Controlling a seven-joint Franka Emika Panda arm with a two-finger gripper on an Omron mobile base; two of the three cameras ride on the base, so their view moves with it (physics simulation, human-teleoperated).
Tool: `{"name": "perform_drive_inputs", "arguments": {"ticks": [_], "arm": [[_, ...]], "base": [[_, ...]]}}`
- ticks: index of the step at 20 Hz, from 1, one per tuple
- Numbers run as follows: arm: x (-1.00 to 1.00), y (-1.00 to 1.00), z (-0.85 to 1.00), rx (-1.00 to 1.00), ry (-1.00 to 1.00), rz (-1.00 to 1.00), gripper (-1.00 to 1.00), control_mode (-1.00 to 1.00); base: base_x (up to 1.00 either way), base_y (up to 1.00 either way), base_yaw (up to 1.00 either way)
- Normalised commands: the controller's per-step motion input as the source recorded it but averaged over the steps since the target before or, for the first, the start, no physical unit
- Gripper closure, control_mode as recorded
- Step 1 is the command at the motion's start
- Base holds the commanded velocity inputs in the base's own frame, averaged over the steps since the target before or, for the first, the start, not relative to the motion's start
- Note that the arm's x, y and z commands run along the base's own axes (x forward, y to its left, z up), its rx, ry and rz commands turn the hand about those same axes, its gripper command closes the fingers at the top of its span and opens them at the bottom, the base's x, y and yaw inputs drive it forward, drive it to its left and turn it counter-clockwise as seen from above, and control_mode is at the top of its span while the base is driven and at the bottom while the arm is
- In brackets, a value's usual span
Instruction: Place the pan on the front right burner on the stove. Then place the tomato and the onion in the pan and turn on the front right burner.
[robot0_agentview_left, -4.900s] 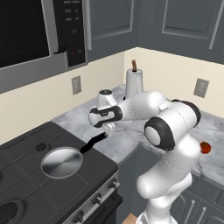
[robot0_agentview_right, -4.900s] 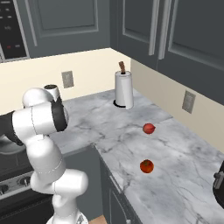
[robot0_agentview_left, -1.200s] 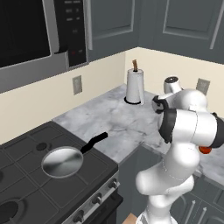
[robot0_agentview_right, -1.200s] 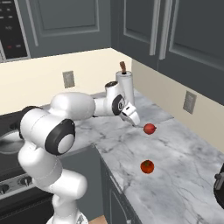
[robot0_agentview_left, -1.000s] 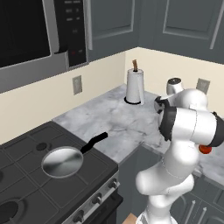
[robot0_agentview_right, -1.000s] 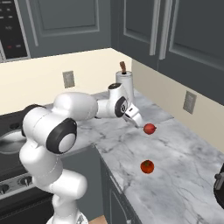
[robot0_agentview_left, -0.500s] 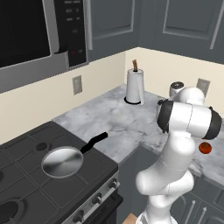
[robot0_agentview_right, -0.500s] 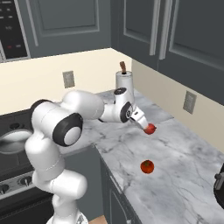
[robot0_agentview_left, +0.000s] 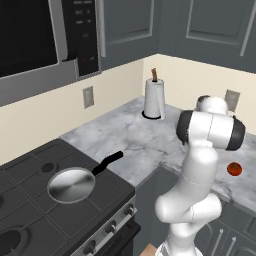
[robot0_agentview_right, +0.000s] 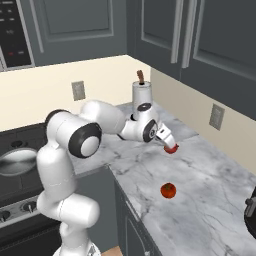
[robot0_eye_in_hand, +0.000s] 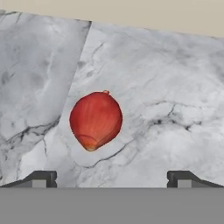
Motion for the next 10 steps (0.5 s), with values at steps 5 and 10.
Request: {"name": "perform_drive_inputs", "arguments": {"ticks": [5, 10], "arm": [[0.29, -0.14, -0.14, 0.00, 0.00, -0.01, -1.00, -1.00], [0.30, -0.12, -0.22, 0.00, 0.00, -0.01, -1.00, -1.00]], "base": [[0.00, 0.00, 0.00], [0.00, 0.00, 0.00]]}}
